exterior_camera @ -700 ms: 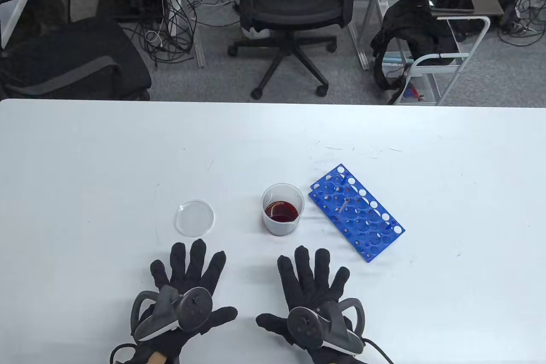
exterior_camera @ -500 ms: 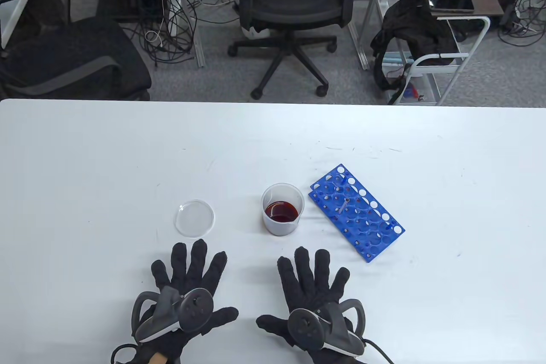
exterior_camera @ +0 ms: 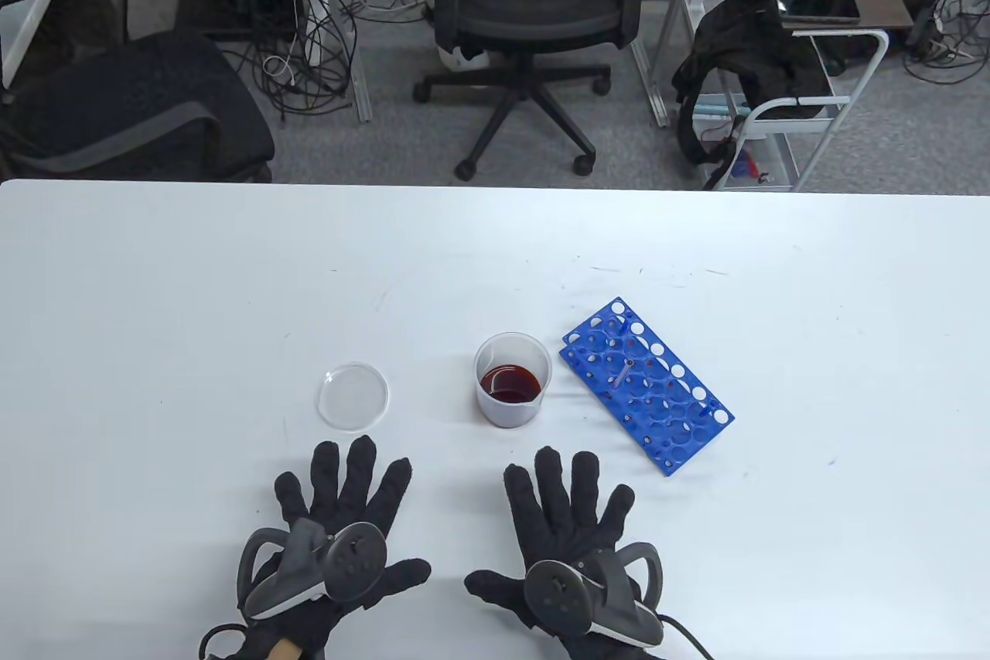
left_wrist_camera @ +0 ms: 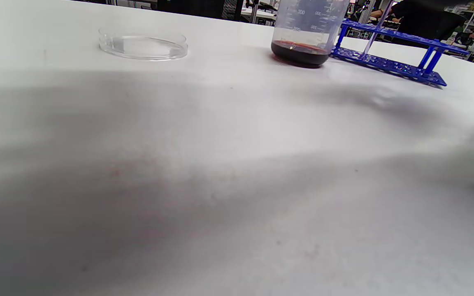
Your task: Dip glass rod and spread liquid on culture dish
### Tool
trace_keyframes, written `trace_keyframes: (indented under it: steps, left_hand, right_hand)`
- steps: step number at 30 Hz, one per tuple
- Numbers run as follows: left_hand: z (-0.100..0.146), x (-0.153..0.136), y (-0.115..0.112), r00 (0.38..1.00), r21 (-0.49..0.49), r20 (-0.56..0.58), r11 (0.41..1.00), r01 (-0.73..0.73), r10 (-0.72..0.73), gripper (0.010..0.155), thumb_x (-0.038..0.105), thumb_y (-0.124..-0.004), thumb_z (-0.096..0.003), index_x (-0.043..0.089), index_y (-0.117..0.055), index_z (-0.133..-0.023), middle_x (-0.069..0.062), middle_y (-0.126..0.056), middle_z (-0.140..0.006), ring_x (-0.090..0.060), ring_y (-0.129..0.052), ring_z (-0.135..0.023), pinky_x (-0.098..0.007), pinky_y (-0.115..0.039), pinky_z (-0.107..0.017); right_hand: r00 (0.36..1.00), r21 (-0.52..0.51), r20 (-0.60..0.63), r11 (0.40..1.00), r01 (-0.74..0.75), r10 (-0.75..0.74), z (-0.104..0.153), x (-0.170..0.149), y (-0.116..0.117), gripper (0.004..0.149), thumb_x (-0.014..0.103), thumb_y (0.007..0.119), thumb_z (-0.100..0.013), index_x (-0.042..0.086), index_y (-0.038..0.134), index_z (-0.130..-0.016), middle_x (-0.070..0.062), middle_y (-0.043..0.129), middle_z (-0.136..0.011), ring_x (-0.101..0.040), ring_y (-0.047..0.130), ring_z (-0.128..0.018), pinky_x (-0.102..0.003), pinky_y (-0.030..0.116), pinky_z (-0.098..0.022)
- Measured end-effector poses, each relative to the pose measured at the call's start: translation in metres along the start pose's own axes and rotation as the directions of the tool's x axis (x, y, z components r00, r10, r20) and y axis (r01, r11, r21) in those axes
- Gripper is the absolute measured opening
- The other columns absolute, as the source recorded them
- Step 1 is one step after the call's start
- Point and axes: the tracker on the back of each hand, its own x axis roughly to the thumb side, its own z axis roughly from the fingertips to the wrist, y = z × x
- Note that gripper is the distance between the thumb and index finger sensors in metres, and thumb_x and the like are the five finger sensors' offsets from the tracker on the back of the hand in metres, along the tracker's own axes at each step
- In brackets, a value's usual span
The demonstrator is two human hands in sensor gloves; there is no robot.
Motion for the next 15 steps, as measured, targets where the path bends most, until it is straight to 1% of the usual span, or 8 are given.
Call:
trace_keyframes:
  steps: [3,4,5,7,10,13,15]
  left_hand:
    - [0.000,0.000,0.000,1.000,-0.004,-0.004,1.000,0.003,-0.003,0.103,0.085,-0.051,-0.0450,0.035,0.011,-0.111,-0.020,0.013,-0.117,-0.061,0.006,-0.105,-0.085,-0.015,-0.065]
    - [-0.001,0.000,-0.001,1.000,-0.010,-0.007,1.000,0.004,-0.004,0.103,0.085,-0.051,-0.0450,0.035,0.011,-0.111,-0.020,0.013,-0.117,-0.061,0.006,-0.105,-0.085,-0.015,-0.065]
    - [-0.002,0.000,-0.002,1.000,-0.012,-0.009,1.000,0.002,-0.002,0.103,0.085,-0.051,-0.0450,0.035,0.011,-0.111,-0.020,0.013,-0.117,-0.061,0.006,-0.105,-0.085,-0.015,-0.065]
    - [-0.005,-0.003,-0.001,1.000,-0.012,-0.022,1.000,-0.004,0.004,0.103,0.085,-0.051,-0.0446,0.035,0.010,-0.111,-0.019,0.012,-0.118,-0.059,0.005,-0.106,-0.082,-0.014,-0.068]
    - [-0.015,-0.016,0.010,0.997,0.039,-0.062,0.998,-0.049,0.051,0.103,0.085,-0.053,-0.0440,0.036,0.007,-0.113,-0.018,0.008,-0.120,-0.055,0.001,-0.110,-0.076,-0.015,-0.074]
    - [-0.027,-0.030,0.024,0.991,0.113,-0.118,0.992,-0.050,0.063,0.105,0.085,-0.055,-0.0430,0.033,-0.001,-0.117,-0.018,-0.003,-0.125,-0.051,-0.014,-0.117,-0.072,-0.024,-0.080]
    - [-0.040,-0.039,0.033,0.983,0.154,-0.161,0.986,-0.066,0.091,0.111,0.083,-0.060,-0.0413,0.021,-0.015,-0.122,-0.016,-0.017,-0.128,-0.046,-0.027,-0.120,-0.066,-0.034,-0.084]
  right_hand:
    - [1.000,-0.002,0.001,1.000,0.001,-0.001,0.001,0.000,0.000,0.108,0.081,0.054,-0.052,0.010,0.001,-0.115,-0.029,-0.004,-0.116,-0.066,-0.001,-0.097,-0.090,0.015,-0.054]
    - [1.000,-0.004,0.001,1.000,0.002,-0.002,0.001,-0.001,0.000,0.109,0.081,0.053,-0.052,0.010,0.001,-0.115,-0.029,-0.001,-0.116,-0.066,-0.001,-0.097,-0.090,0.015,-0.054]
    - [1.000,-0.005,0.001,1.000,0.002,-0.002,0.001,-0.001,0.000,0.109,0.081,0.053,-0.052,0.010,0.001,-0.115,-0.029,-0.001,-0.116,-0.066,-0.001,-0.097,-0.090,0.015,-0.054]
    - [1.000,-0.003,-0.001,1.000,0.001,-0.001,0.001,-0.001,-0.001,0.109,0.081,0.053,-0.052,0.010,0.001,-0.115,-0.029,-0.001,-0.116,-0.066,-0.001,-0.097,-0.089,0.015,-0.054]
    - [1.000,-0.011,0.000,1.000,0.009,-0.009,0.002,-0.002,-0.002,0.108,0.081,0.053,-0.052,0.010,0.001,-0.115,-0.029,-0.001,-0.116,-0.066,-0.001,-0.097,-0.089,0.015,-0.054]
    - [1.000,-0.016,0.004,1.000,0.014,-0.014,0.003,-0.001,-0.003,0.109,0.081,0.054,-0.052,0.009,0.002,-0.116,-0.029,0.000,-0.116,-0.066,-0.001,-0.097,-0.089,0.015,-0.054]
    - [1.000,-0.018,0.005,1.000,0.019,-0.019,0.003,-0.002,-0.004,0.108,0.081,0.053,-0.052,0.009,0.002,-0.116,-0.029,0.000,-0.117,-0.066,0.000,-0.097,-0.089,0.016,-0.054]
